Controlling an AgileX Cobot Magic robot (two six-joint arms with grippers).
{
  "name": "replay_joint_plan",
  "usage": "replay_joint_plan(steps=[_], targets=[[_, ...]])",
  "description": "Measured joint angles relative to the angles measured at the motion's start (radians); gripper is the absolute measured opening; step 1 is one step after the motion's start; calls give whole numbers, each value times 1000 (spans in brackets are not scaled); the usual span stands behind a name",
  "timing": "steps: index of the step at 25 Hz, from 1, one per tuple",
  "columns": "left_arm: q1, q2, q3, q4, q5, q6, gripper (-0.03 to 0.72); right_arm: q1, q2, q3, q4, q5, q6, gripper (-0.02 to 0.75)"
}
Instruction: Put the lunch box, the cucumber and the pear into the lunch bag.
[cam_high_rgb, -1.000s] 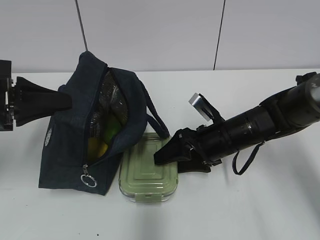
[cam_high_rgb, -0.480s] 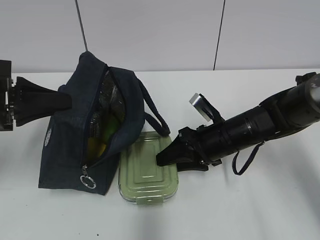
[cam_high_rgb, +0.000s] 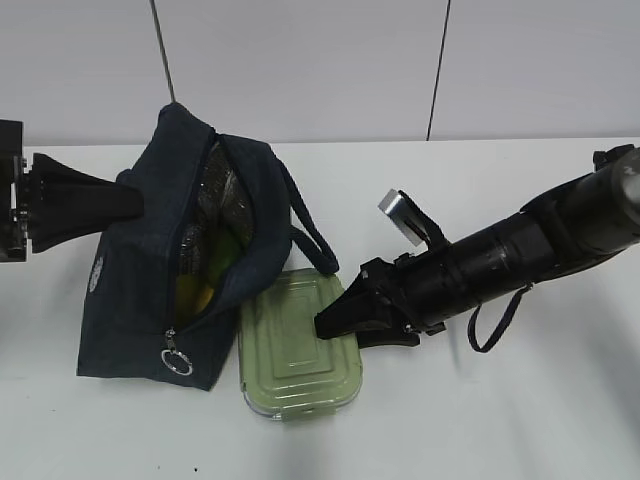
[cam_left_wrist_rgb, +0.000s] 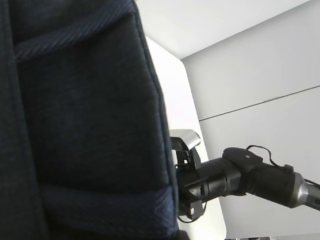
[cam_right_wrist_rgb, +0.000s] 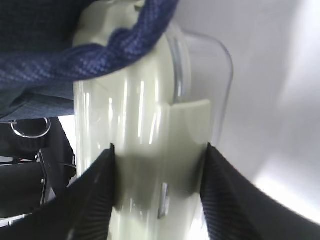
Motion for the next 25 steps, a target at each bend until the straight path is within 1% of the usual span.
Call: replay_joint_plan(steps=[2,8,11,17,25], targets=[[0,0,0,0,0,0,-15,-23,0,0,-14,15,0,377],[0,0,0,0,1,0,-15,-136,0,0,-36,53,0,374],[0,0,0,-1,1,0,-15,-176,0,0,-44,78,0,374],[0,0,0,-1,1,0,-15,-236,0,0,-65,90,0,374],[0,0,0,-1,0,0,-15,-311,0,0,-65,92,0,374]])
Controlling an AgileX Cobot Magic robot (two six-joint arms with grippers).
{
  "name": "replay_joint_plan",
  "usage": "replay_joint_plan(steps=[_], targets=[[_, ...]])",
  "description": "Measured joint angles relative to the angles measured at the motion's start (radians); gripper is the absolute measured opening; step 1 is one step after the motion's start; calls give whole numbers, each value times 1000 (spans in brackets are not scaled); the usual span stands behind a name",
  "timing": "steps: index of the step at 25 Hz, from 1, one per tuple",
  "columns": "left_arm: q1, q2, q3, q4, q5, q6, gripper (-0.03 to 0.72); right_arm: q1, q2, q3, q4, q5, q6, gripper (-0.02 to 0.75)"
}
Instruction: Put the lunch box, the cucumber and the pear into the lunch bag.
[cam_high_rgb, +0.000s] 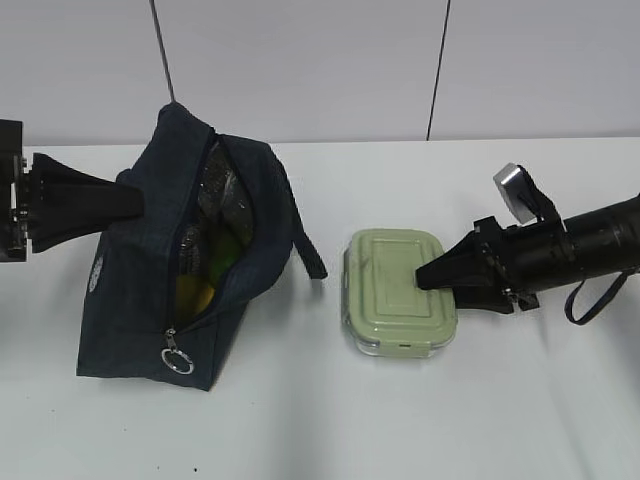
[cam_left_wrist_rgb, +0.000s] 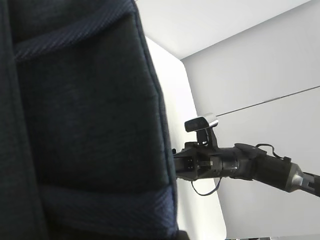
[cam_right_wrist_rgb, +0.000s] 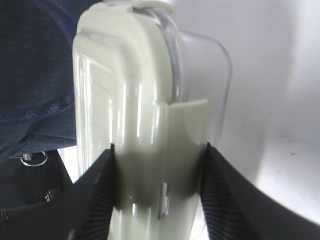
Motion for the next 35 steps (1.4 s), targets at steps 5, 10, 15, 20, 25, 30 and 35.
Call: replay_joint_plan(steps=[5,10,15,20,25,30,35], targets=[[0,0,0,0,0,0,-15,-54,0,0,47,2,0,374],[0,0,0,0,-1,0,-15,-79,-14,0,79,0,0,374],[0,0,0,0,-2,0,-15,-79,-101,-2,86,0,0,374],[0,0,0,-1,-9,0,-15,-70,-207,-46,88,9,21,374],[0,0,0,-2,-17,0,-15,-6,-263,-134,110,19,82,374],[0,0,0,-3,-18,0,-15,134,-266,-260,121,29,131,374],[0,0,0,-9,-20,0,-15,286,-266,-354,128,19,137,374]])
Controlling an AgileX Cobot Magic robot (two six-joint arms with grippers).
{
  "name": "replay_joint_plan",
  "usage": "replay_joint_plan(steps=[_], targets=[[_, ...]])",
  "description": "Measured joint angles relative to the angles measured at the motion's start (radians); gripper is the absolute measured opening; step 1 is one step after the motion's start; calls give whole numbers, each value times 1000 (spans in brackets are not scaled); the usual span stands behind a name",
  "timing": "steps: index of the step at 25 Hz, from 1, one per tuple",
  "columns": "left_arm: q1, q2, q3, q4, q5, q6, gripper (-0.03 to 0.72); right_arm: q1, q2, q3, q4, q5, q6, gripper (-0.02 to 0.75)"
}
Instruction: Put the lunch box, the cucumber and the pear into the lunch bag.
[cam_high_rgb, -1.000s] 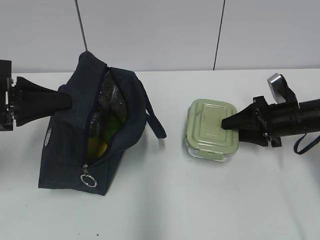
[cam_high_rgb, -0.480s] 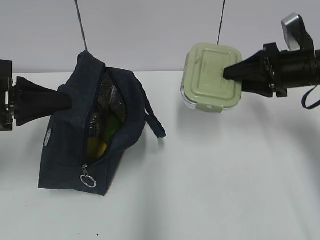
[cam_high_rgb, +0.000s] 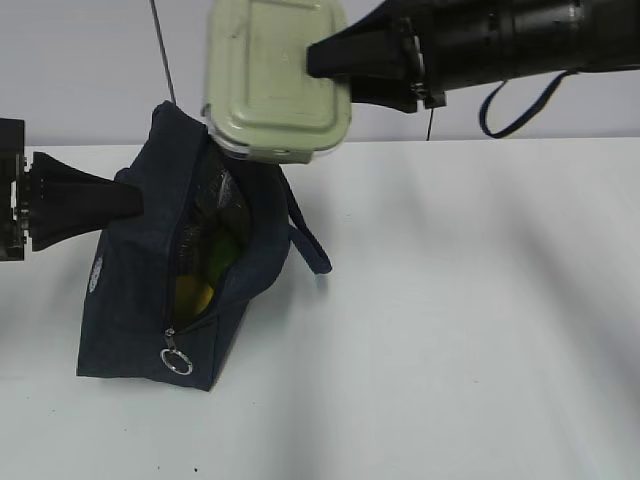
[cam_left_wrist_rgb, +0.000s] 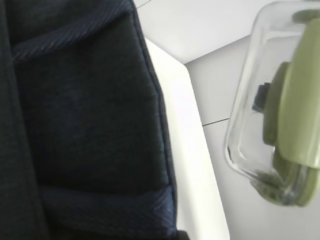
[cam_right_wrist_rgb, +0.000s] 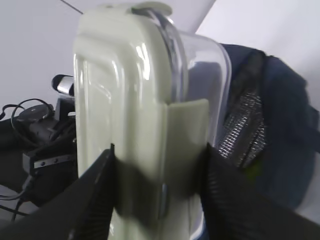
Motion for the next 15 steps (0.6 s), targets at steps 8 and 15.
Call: replay_joint_plan(steps=[8,15], targets=[[0,0,0,-1,0,0,-15,99,57,-15,-38,-90,20,374],[0,0,0,-2,-1,0,-15,99,155,-15,-226,-119,92,374]])
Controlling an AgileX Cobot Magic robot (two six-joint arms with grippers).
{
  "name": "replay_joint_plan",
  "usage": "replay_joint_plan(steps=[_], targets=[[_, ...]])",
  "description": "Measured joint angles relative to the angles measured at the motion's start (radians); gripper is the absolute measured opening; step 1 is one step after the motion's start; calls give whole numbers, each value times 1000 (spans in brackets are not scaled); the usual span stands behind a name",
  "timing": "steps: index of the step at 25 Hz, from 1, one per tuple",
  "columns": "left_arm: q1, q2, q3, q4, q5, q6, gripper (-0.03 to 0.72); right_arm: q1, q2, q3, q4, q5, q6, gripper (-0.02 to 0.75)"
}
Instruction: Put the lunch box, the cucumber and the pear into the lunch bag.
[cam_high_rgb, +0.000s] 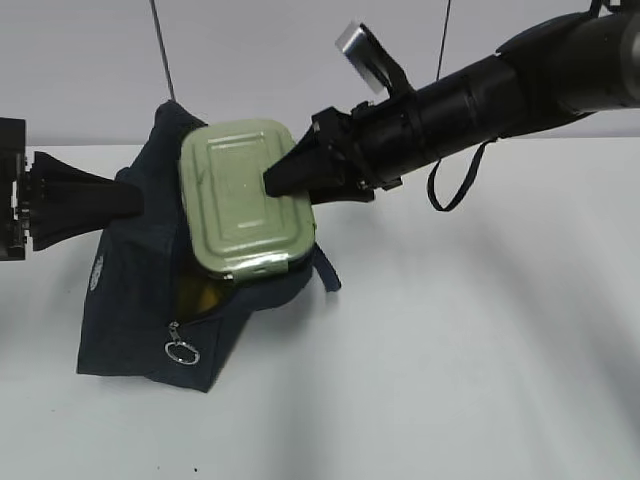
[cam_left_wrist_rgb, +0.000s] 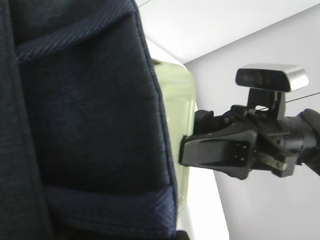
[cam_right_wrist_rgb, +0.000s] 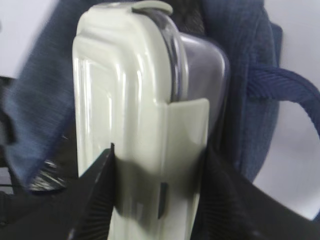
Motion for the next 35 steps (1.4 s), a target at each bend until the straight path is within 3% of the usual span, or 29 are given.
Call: replay_joint_plan(steps=[6,16,22,27,31,35], targets=[[0,0,0,-1,2,0,-15,21,21,-5,-66,-51,70,374],[0,0,0,-8,0,0,-15,163,27,-85,-68,-174,74,375],[0,0,0,-8,-4,0,-15,190,59,-133,-51,-156,95,447],[0,0,0,-7,-2,0,-15,189,62,-174,-38,-112,100,462],[1,0,0,-12,-13,1,-15,179,62,-241,-136,-96,144,462],[2,0,0,-7,-19,1,-15,177,51,-319,-393,-78,293,463]])
